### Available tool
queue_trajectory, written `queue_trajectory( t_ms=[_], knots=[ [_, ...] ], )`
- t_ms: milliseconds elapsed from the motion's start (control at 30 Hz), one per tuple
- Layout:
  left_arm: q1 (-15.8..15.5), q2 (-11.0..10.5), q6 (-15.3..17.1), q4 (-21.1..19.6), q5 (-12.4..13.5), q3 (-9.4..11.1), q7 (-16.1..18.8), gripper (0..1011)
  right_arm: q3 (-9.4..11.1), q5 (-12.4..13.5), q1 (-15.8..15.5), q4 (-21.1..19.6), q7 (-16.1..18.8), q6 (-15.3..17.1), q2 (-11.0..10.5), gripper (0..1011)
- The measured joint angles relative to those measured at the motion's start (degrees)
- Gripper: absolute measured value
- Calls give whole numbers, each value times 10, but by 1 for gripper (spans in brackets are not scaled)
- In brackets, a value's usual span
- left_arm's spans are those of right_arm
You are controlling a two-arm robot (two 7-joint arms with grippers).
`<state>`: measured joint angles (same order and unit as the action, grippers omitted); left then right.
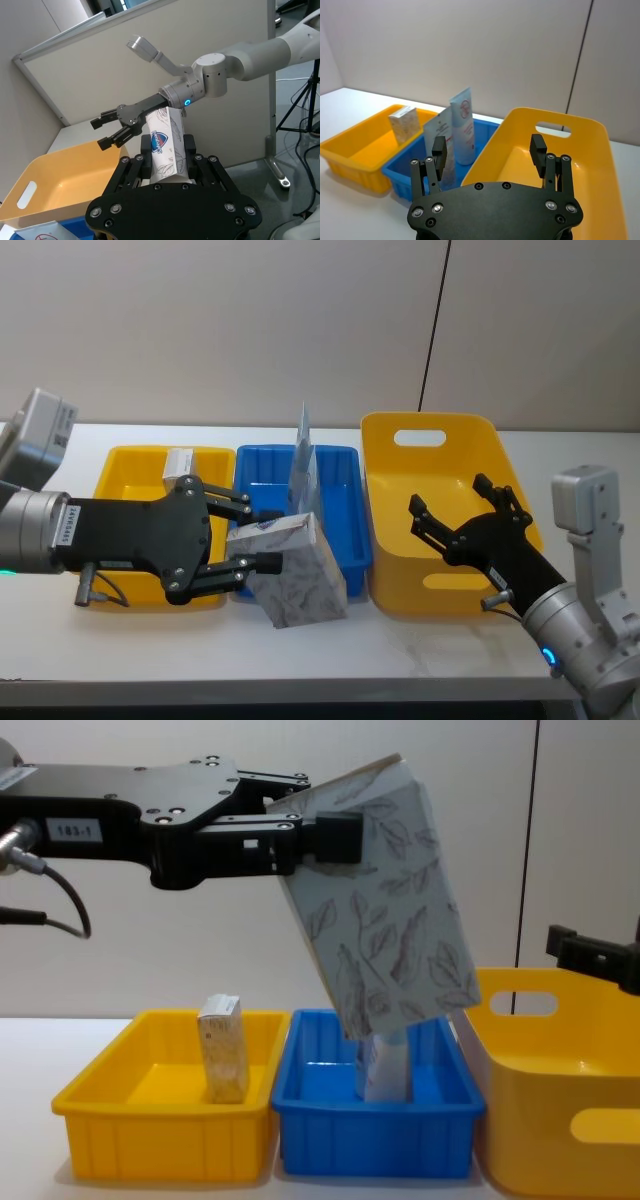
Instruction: Bimanual collaborative sorting of washing and personal care products
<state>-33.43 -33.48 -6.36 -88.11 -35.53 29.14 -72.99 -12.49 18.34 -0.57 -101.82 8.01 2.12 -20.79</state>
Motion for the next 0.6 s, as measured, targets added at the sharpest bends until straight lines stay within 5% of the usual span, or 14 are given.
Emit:
queue_trajectory(
  t_ms=[600],
  knots=[
    [-1,0,-1,1,-1,1,-4,334,16,73,12,-13,134,8,-63,1002]
  ],
)
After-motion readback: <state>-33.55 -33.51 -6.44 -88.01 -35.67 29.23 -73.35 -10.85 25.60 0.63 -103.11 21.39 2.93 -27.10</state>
